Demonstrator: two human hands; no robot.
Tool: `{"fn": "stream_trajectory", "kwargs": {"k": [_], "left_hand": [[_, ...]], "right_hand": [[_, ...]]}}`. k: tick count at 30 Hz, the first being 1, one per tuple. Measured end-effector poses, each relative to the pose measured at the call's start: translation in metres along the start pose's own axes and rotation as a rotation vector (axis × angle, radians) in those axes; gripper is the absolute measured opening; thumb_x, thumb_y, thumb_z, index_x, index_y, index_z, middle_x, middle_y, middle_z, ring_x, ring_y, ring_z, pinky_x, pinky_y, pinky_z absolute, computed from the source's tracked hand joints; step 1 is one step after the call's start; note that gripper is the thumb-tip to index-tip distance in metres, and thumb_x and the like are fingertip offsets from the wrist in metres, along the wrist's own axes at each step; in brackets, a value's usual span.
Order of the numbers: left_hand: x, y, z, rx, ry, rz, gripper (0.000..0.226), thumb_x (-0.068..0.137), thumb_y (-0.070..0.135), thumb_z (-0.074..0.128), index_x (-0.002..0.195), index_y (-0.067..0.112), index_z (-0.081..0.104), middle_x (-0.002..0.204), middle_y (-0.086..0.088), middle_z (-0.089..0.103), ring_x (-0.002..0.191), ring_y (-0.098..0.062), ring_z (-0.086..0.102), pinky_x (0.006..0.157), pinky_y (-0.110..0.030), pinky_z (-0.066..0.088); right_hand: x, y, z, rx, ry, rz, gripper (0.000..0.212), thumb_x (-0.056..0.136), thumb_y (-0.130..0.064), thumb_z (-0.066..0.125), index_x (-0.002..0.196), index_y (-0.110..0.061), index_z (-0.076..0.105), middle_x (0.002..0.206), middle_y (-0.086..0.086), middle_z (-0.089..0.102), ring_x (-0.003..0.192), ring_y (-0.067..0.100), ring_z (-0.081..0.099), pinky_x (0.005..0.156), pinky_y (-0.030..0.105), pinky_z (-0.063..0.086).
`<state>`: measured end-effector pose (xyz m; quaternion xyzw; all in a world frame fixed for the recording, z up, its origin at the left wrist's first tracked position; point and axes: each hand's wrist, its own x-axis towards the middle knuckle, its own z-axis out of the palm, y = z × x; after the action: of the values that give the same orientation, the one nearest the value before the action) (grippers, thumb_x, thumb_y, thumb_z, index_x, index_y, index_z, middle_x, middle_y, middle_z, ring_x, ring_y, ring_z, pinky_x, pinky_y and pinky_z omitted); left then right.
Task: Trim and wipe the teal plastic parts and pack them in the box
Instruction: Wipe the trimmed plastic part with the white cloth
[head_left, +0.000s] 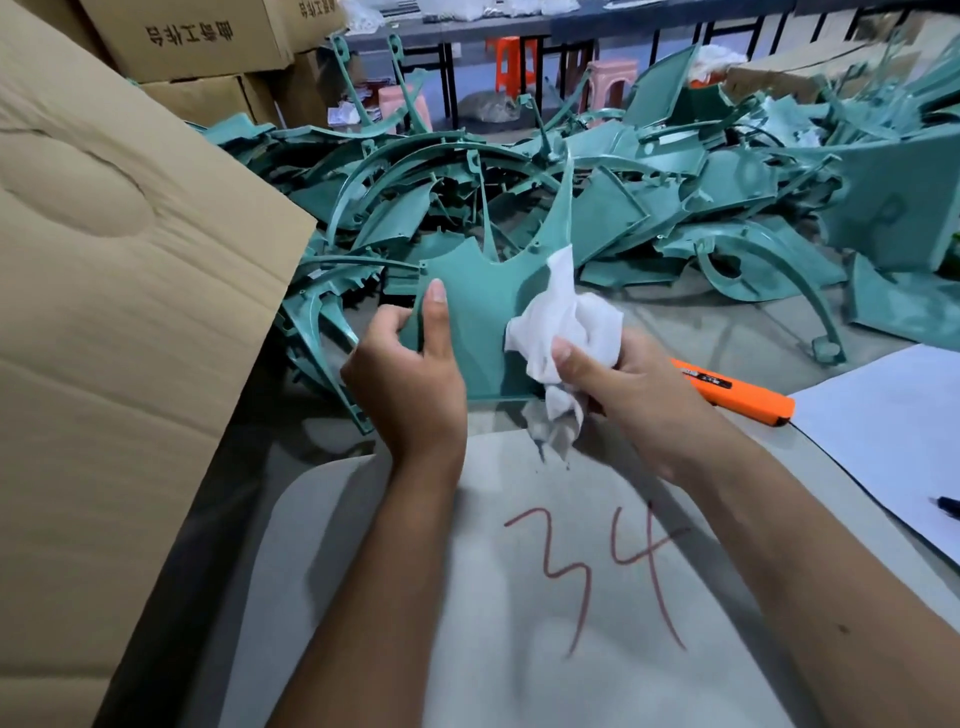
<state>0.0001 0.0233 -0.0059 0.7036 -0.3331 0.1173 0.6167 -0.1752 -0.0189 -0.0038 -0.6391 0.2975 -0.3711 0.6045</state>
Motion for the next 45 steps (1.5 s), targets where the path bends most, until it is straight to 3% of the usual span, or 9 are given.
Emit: {"fn": "stream_trajectory", "kwargs": {"k": [8, 13, 19, 24, 27, 31, 36, 40, 45], "left_hand": [[-0.006, 0.017, 0.006, -0.195, -0.06, -0.002, 0.031, 0.092, 0.043, 0.072, 0.087, 0.014, 0.064, 0.076, 0.012, 0.059, 0.07, -0.002, 0.054, 0.067, -0.016, 0.041], [-0.022, 0.031, 0.016, -0.867, -0.481, -0.669, 0.047, 0.083, 0.034, 0.08, 0.12, 0.011, 0.063, 0.119, -0.011, 0.073, 0.111, -0.028, 0.07, 0.097, -0.05, 0.056], [-0.029, 0.037, 0.016, -1.148, -0.658, -0.754, 0.032, 0.088, 0.005, 0.071, 0.119, 0.007, 0.068, 0.119, -0.015, 0.074, 0.111, -0.033, 0.071, 0.092, -0.048, 0.059], [-0.03, 0.036, 0.02, -0.937, -0.592, -0.677, 0.017, 0.095, -0.001, 0.066, 0.103, 0.013, 0.071, 0.094, -0.002, 0.078, 0.082, -0.019, 0.073, 0.067, -0.031, 0.061], [-0.025, 0.031, 0.018, -0.907, -0.536, -0.719, 0.016, 0.095, 0.0, 0.066, 0.108, 0.008, 0.07, 0.101, -0.007, 0.075, 0.082, -0.021, 0.071, 0.064, -0.03, 0.06], [-0.018, 0.024, 0.014, -0.913, -0.622, -0.793, 0.015, 0.095, 0.001, 0.065, 0.106, 0.01, 0.068, 0.103, -0.009, 0.075, 0.083, -0.022, 0.073, 0.066, -0.032, 0.061], [-0.002, 0.016, 0.009, -0.873, -0.744, -0.73, 0.013, 0.096, 0.0, 0.062, 0.108, 0.005, 0.064, 0.102, -0.013, 0.077, 0.089, -0.029, 0.076, 0.07, -0.037, 0.063], [0.014, -0.005, -0.003, -0.775, -0.837, -0.611, 0.018, 0.094, -0.004, 0.062, 0.109, 0.005, 0.067, 0.107, -0.012, 0.078, 0.099, -0.031, 0.075, 0.075, -0.042, 0.063], [0.026, -0.02, -0.015, -0.862, -0.743, -0.629, 0.024, 0.095, -0.005, 0.058, 0.106, 0.012, 0.072, 0.105, -0.006, 0.079, 0.098, -0.024, 0.076, 0.073, -0.036, 0.062]], "right_hand": [[0.006, 0.002, -0.002, -0.23, 0.28, -0.204, 0.017, 0.095, -0.023, 0.074, 0.08, -0.019, 0.069, 0.068, -0.014, 0.067, 0.06, 0.005, 0.061, 0.059, 0.022, 0.049], [0.011, 0.005, -0.009, -0.131, 0.584, -0.187, 0.05, 0.099, -0.037, 0.065, 0.072, 0.002, 0.051, 0.06, 0.002, 0.044, 0.056, 0.017, 0.038, 0.05, 0.043, 0.035], [0.011, 0.006, -0.007, -0.169, 0.698, -0.177, 0.051, 0.103, -0.042, 0.057, 0.065, -0.016, 0.037, 0.054, -0.006, 0.033, 0.051, 0.014, 0.028, 0.048, 0.028, 0.023], [0.01, 0.006, -0.002, -0.018, 0.451, -0.187, 0.015, 0.103, -0.014, 0.06, 0.099, -0.003, 0.07, 0.084, 0.015, 0.075, 0.074, 0.032, 0.072, 0.064, 0.044, 0.059], [0.011, 0.007, 0.006, -0.044, 0.416, -0.173, 0.011, 0.094, -0.009, 0.066, 0.098, 0.0, 0.07, 0.088, 0.034, 0.069, 0.071, 0.05, 0.069, 0.057, 0.059, 0.057], [0.011, 0.005, 0.002, -0.252, 0.456, -0.243, 0.01, 0.089, -0.029, 0.069, 0.082, -0.023, 0.072, 0.069, -0.017, 0.07, 0.061, 0.005, 0.064, 0.057, 0.029, 0.05], [0.004, 0.005, 0.003, -0.337, 0.441, -0.217, 0.032, 0.097, -0.038, 0.065, 0.066, -0.034, 0.062, 0.051, -0.016, 0.05, 0.046, 0.003, 0.041, 0.048, 0.024, 0.037], [0.008, -0.007, -0.015, 0.209, 0.689, -0.078, 0.018, 0.101, -0.03, 0.067, 0.085, -0.021, 0.065, 0.056, -0.008, 0.065, 0.047, 0.01, 0.061, 0.049, 0.03, 0.052], [0.011, -0.014, -0.053, 0.201, 0.892, -0.002, 0.031, 0.101, -0.041, 0.066, 0.108, -0.01, 0.062, 0.094, 0.003, 0.078, 0.084, 0.022, 0.074, 0.081, 0.048, 0.063]]}}
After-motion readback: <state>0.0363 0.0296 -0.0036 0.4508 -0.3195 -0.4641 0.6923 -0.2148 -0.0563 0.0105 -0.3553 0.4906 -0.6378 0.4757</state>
